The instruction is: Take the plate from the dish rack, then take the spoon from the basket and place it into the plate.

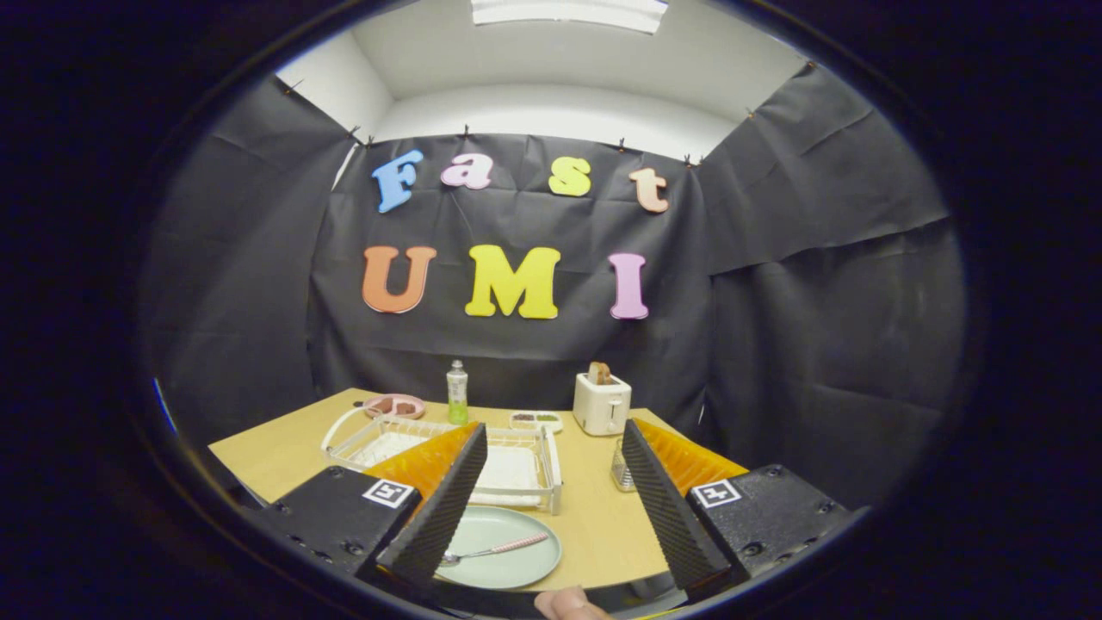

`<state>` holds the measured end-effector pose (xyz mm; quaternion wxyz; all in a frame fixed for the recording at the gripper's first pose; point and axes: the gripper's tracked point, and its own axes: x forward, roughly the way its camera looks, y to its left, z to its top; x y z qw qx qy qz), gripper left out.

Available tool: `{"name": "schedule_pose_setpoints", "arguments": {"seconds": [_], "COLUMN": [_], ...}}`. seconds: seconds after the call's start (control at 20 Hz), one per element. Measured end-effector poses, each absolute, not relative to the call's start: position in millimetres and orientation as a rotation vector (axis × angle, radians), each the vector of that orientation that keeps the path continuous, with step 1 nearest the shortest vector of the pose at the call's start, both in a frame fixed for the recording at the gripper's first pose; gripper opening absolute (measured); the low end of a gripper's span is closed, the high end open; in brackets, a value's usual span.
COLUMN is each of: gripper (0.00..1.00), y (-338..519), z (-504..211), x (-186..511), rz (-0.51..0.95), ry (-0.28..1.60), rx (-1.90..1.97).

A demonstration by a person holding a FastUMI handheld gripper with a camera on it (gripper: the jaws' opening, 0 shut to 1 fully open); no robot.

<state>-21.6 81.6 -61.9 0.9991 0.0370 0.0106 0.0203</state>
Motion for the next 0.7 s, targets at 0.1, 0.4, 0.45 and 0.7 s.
{"name": "schedule_pose_setpoints", "arguments": {"seconds": [0.1,0.4,0.45,0.7], "gripper": [1.0,1.0,1.0,1.0], "y": [75,74,69,64], "z": [-56,-47,-43,-45], "x": [-30,-43,-46,-50], "rz": [0.037,0.064,0.056,0.045], "ry": [0.013,-0.01,-0.017,-0.007], "rx": [0.083,0.128,0.13,0.143]}}
